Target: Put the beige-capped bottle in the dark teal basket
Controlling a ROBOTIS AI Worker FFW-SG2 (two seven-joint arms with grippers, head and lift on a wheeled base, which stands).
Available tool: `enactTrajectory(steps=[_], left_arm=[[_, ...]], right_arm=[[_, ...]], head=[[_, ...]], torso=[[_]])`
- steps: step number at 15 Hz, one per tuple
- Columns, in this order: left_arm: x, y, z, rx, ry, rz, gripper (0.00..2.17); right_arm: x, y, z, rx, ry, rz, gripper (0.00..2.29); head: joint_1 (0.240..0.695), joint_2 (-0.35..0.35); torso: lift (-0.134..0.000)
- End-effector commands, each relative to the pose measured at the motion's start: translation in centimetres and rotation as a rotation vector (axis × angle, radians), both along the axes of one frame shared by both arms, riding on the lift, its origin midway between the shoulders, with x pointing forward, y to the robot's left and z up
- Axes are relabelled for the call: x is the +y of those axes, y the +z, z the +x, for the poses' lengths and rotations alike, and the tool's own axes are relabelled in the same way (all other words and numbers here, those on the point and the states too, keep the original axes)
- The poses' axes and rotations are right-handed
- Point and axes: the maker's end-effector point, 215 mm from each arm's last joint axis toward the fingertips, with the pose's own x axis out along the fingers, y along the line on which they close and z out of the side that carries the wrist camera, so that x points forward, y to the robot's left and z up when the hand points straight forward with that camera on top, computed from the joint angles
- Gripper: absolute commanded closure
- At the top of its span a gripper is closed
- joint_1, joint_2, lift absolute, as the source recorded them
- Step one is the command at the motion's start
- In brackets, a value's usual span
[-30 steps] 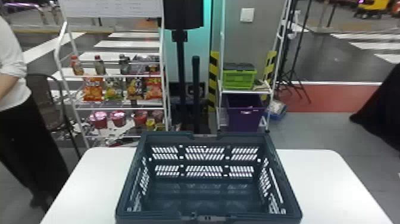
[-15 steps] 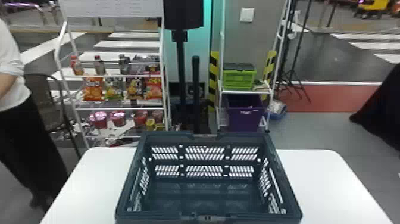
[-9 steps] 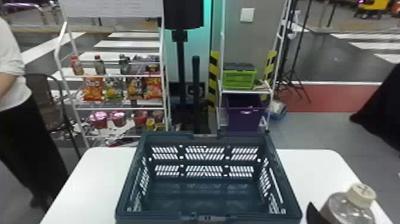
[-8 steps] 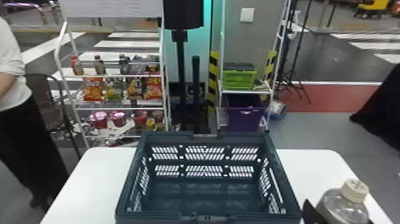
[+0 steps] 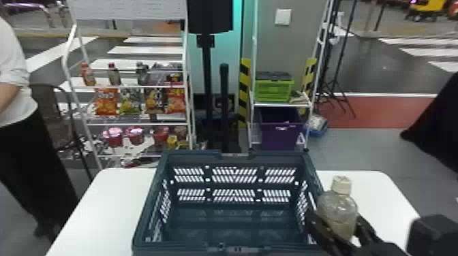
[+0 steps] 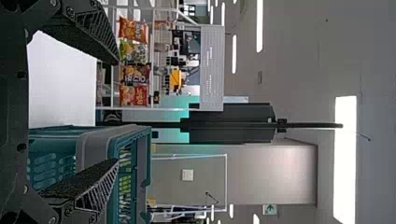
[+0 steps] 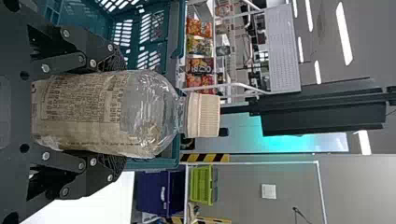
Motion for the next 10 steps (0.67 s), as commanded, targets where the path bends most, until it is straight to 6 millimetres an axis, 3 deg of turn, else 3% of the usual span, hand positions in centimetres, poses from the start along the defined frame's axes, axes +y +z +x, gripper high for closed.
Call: enactTrajectory(steps=[1,8,10], left_arm=[[0.0,-0.2,0.0,0.003,0.002,0.000,0.15],[-0.4,-1.2,0.1,0.012,-0.002,-0.012,0.15],[-0.6,-1.5,0.3,0.018,-0.002,-0.018,0.15]], right_arm=[[1.9,-0.1,1.8,0.046,0.017,0.006,2.28],[8.7,-3.4,5.6,0.232,0.081,-0.050,2.28],[9.5,-3.8,6.5,0.277,0.090,-0.055,2.28]], head=[[0.499,0.000],[0.499,0.000],[0.499,0.000]], torso=[[0.000],[0.000],[0.000]])
